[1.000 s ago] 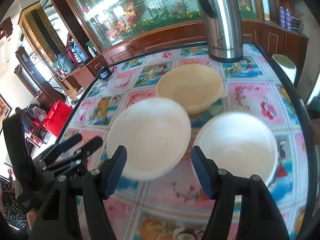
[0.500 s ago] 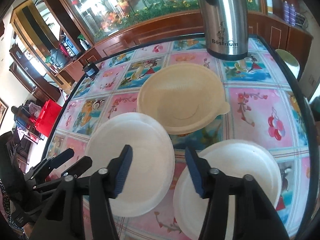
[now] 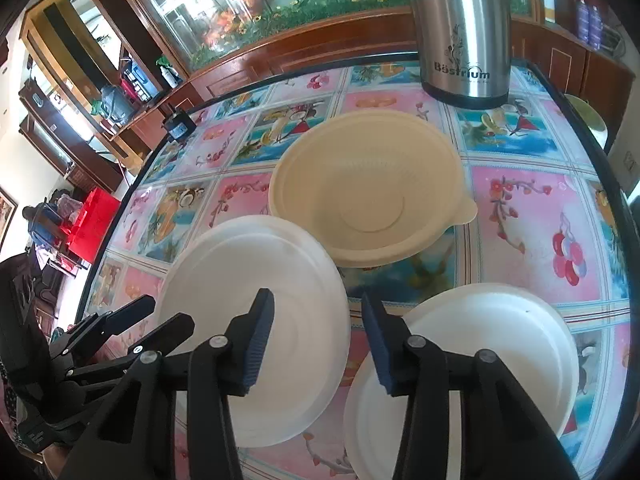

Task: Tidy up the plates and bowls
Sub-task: 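Close both grippers on the rim of the large white plate, then carry the large white plate with both grippers over the green basin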

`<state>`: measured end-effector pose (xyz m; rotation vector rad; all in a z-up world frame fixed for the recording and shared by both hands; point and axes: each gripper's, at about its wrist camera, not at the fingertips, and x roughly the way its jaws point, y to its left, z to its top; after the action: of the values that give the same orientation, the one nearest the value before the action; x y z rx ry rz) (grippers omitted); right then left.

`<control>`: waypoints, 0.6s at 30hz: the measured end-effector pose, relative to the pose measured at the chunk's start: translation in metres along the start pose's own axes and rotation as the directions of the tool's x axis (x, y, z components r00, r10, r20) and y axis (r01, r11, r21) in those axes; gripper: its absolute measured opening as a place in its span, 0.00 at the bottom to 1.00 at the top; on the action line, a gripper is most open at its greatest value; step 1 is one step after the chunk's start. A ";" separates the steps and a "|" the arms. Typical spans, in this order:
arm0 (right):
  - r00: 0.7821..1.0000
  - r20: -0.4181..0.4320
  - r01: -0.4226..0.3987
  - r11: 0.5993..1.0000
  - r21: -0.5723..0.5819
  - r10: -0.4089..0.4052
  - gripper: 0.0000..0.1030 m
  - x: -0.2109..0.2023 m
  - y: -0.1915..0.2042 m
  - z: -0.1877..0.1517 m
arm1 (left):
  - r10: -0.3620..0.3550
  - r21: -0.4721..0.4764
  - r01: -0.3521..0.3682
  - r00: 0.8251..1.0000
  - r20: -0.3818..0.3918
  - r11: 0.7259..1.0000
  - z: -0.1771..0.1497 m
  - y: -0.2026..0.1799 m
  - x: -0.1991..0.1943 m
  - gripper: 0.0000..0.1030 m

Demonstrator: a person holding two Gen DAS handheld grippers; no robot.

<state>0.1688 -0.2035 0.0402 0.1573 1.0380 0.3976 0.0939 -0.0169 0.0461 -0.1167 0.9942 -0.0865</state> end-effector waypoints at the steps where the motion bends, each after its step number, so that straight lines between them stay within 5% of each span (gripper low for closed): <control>1: 1.000 -0.001 -0.005 1.000 0.001 0.005 0.37 0.001 0.000 -0.001 | 0.001 0.003 -0.001 1.000 -0.003 1.000 -0.001 0.000 0.001 0.66; 5: 1.000 -0.005 -0.015 1.000 -0.003 0.015 0.29 0.003 0.002 -0.005 | -0.027 -0.011 0.027 1.000 -0.010 1.000 -0.003 0.003 0.004 0.65; 7: 1.000 -0.013 -0.019 1.000 -0.011 0.019 0.26 0.004 0.005 -0.009 | -0.043 -0.020 0.042 0.999 -0.024 0.999 -0.005 0.005 0.006 0.46; 10: 1.000 -0.009 -0.027 0.999 -0.022 0.027 0.25 0.001 0.011 -0.015 | -0.035 -0.013 0.035 0.999 -0.031 0.999 -0.007 0.007 0.006 0.31; 18: 1.000 0.011 0.004 0.998 -0.059 -0.004 0.23 -0.008 0.029 -0.029 | -0.033 -0.024 0.032 0.999 -0.015 0.999 -0.012 0.015 -0.004 0.18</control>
<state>0.1334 -0.1816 0.0415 0.1042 1.0150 0.4230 0.0820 -0.0023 0.0404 -0.1545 1.0088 -0.1055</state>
